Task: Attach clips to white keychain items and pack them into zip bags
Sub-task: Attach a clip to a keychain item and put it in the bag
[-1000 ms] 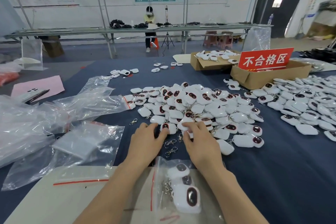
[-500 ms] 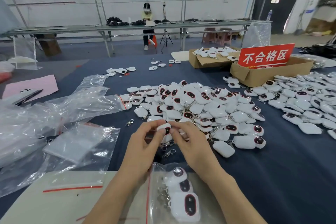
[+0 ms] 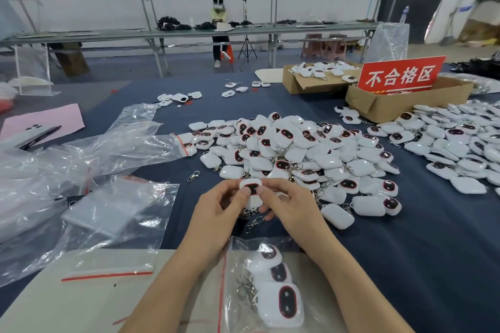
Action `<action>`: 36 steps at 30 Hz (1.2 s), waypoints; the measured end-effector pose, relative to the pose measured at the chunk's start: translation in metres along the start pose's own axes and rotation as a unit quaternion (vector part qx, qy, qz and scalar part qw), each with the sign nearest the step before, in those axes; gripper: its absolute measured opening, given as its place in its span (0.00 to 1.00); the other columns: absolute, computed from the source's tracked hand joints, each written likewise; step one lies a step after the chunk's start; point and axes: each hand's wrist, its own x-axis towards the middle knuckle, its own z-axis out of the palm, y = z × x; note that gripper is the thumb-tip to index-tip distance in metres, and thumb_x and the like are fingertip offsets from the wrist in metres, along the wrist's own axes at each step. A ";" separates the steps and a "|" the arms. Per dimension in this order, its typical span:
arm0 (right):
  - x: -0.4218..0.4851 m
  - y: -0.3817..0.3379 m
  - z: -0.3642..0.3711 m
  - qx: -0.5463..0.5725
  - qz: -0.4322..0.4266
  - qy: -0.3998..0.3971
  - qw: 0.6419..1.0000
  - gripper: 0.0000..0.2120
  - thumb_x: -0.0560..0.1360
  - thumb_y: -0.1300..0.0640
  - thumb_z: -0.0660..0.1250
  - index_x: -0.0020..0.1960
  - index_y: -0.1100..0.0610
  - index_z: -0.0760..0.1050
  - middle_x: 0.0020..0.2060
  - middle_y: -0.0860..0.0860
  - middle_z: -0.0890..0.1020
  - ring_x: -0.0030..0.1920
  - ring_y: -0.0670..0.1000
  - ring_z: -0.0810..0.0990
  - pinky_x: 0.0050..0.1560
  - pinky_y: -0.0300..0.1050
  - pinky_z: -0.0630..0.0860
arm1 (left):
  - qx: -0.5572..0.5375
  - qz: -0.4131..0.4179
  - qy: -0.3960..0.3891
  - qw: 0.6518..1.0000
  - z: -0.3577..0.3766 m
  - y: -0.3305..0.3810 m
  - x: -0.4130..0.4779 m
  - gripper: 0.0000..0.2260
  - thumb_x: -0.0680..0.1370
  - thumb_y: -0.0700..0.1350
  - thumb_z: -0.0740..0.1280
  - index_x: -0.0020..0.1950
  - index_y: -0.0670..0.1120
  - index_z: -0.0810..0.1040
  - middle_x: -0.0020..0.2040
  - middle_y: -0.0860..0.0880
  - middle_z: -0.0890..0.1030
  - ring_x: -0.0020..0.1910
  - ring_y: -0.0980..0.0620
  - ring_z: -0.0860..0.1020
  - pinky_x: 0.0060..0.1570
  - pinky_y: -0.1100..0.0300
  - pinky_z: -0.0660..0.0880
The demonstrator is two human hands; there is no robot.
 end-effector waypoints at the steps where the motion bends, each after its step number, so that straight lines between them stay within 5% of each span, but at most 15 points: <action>1: 0.000 0.000 0.000 0.001 0.003 0.000 1.000 0.04 0.79 0.56 0.70 0.53 0.50 0.80 0.36 0.48 0.84 0.33 0.43 0.82 0.36 0.35 0.78 | -0.002 0.000 -0.002 1.000 0.000 0.000 0.000 0.06 0.82 0.47 0.67 0.54 0.53 0.84 0.45 0.51 0.86 0.43 0.57 0.82 0.46 0.64 0.79; 9: -0.002 -0.001 -0.001 -0.006 0.006 -0.007 1.000 0.03 0.79 0.56 0.70 0.51 0.49 0.80 0.31 0.43 0.83 0.31 0.41 0.80 0.35 0.33 0.76 | 0.007 0.000 -0.015 1.000 -0.001 0.001 0.001 0.06 0.82 0.46 0.67 0.54 0.52 0.84 0.37 0.58 0.82 0.38 0.64 0.78 0.42 0.70 0.75; 16: 0.001 0.002 -0.002 -0.004 0.025 0.003 1.000 0.04 0.79 0.54 0.70 0.53 0.52 0.80 0.30 0.46 0.82 0.29 0.42 0.78 0.35 0.32 0.76 | -0.011 -0.011 -0.019 1.000 -0.002 0.000 0.002 0.06 0.81 0.49 0.68 0.54 0.53 0.85 0.42 0.51 0.86 0.40 0.58 0.80 0.48 0.55 0.79; 21: 0.006 0.008 -0.003 0.013 0.045 0.011 0.999 0.05 0.79 0.55 0.70 0.53 0.53 0.81 0.29 0.44 0.82 0.32 0.42 0.80 0.37 0.34 0.78 | -0.010 -0.001 -0.035 0.999 0.000 -0.001 0.002 0.07 0.80 0.44 0.70 0.57 0.52 0.84 0.46 0.54 0.86 0.45 0.59 0.82 0.49 0.66 0.77; 36: 0.004 0.008 -0.001 0.031 0.021 -0.005 0.999 0.04 0.79 0.58 0.70 0.50 0.50 0.80 0.32 0.44 0.84 0.35 0.42 0.82 0.39 0.35 0.81 | 0.027 -0.001 -0.034 0.999 0.002 -0.004 0.001 0.09 0.80 0.42 0.70 0.56 0.55 0.80 0.48 0.55 0.86 0.48 0.54 0.82 0.48 0.69 0.76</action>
